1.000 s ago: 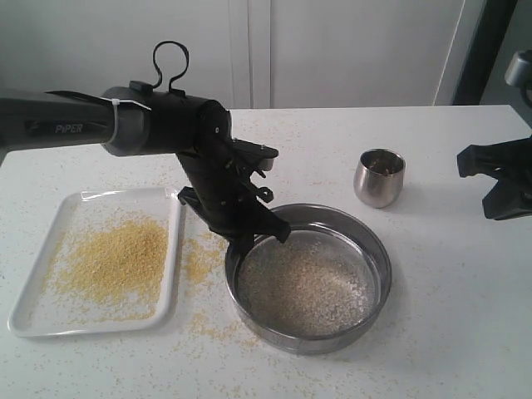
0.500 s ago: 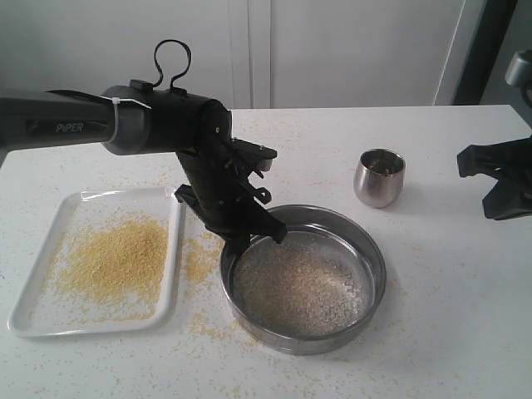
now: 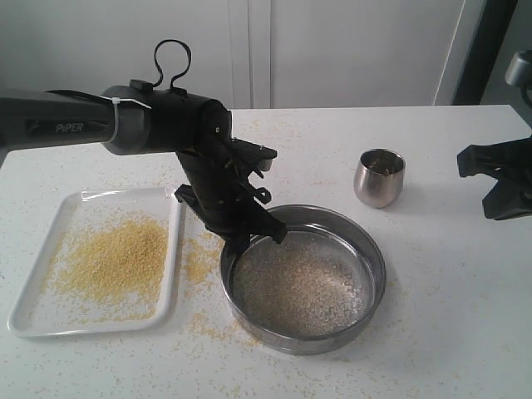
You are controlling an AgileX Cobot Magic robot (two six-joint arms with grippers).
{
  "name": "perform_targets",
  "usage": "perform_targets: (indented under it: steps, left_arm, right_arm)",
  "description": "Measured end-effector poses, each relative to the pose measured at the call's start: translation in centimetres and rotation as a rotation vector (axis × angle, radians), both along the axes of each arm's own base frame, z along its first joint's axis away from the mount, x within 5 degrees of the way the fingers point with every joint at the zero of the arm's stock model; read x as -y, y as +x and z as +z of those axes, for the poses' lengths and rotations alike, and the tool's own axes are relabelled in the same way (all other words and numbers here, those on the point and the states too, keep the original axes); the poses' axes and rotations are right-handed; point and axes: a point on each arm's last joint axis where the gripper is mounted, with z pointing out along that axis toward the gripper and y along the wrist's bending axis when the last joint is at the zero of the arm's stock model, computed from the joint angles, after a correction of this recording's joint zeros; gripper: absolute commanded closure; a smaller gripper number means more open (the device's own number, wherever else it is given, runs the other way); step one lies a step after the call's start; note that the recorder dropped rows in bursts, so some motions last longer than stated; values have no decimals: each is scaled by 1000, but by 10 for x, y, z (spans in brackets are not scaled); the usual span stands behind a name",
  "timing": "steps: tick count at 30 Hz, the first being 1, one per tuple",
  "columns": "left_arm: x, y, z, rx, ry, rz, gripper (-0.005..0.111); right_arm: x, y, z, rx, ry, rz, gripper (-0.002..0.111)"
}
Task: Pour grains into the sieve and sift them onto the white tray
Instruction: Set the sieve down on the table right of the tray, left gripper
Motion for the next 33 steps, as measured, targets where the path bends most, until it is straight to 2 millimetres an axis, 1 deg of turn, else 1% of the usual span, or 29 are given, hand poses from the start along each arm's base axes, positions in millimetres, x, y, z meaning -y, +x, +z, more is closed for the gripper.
perform_targets:
  steps: [13, 15, 16, 17, 18, 19, 20, 23, 25, 33]
  left_arm:
    - [0, 0, 0, 0, 0, 0, 107]
    - [0, 0, 0, 0, 0, 0, 101]
    - [0, 0, 0, 0, 0, 0, 92]
    - [0, 0, 0, 1, 2, -2, 88]
    - [0, 0, 0, 3, 3, -3, 78]
    - [0, 1, 0, 11, 7, -7, 73]
    - [-1, 1, 0, 13, 9, -8, 65]
    - [-1, 2, -2, 20, 17, -13, 49]
    - [-1, 2, -2, 24, 22, -16, 41]
    - [-1, 3, -3, 27, 21, -18, 40]
  right_arm:
    - [0, 0, 0, 0, 0, 0, 108]
    - [0, 0, 0, 0, 0, 0, 108]
    - [0, 0, 0, 0, 0, 0, 108]
    - [0, 0, 0, 0, 0, 0, 108]
    - [0, 0, 0, 0, 0, 0, 108]
    - [0, 0, 0, 0, 0, 0, 108]
    - [0, 0, 0, 0, 0, 0, 108]
    - [0, 0, 0, 0, 0, 0, 108]
    - [0, 0, 0, 0, 0, 0, 108]
    - [0, 0, 0, 0, 0, 0, 108]
